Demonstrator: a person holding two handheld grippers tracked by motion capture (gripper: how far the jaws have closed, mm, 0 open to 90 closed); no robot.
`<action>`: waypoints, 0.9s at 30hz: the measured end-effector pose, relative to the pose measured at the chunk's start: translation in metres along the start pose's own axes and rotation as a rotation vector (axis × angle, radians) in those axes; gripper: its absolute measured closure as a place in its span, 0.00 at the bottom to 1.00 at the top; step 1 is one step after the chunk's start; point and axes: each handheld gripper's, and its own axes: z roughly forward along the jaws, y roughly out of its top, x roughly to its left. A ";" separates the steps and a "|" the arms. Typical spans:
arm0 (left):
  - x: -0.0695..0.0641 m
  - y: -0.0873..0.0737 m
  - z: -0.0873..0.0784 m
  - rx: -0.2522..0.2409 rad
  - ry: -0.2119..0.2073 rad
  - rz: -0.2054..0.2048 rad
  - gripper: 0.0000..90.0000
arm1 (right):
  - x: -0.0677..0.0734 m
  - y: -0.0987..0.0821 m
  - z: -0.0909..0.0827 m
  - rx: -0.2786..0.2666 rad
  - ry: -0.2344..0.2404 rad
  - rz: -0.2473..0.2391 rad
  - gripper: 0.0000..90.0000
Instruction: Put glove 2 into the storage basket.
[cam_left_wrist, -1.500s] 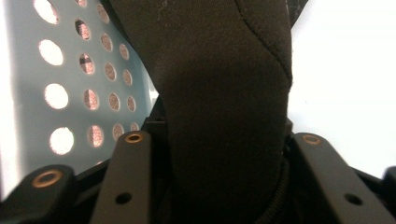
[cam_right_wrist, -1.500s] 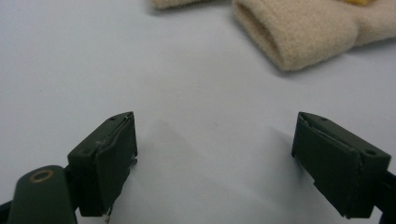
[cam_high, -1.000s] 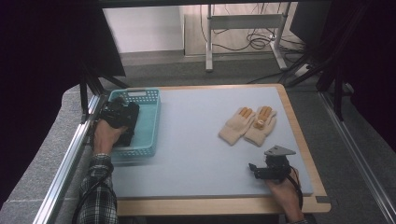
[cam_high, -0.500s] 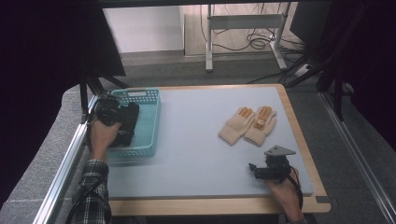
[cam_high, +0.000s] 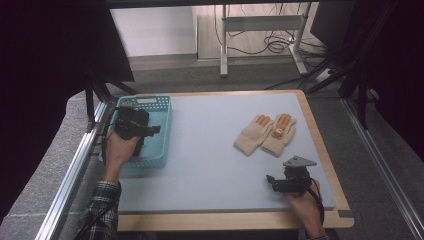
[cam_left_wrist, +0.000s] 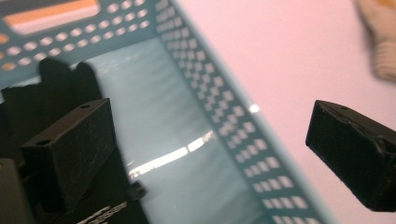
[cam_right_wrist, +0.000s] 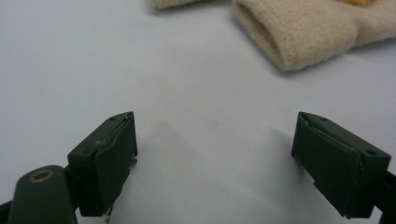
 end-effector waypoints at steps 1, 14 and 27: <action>-0.004 0.000 -0.001 -0.007 -0.011 0.009 0.02 | 0.000 0.000 0.000 0.000 0.000 0.000 0.15; -0.069 -0.003 0.000 -0.073 -0.127 0.142 0.02 | 0.000 0.000 0.000 0.000 0.000 0.000 0.15; -0.133 -0.028 0.014 -0.085 -0.212 0.281 0.00 | 0.000 0.000 0.000 -0.001 0.000 -0.001 0.15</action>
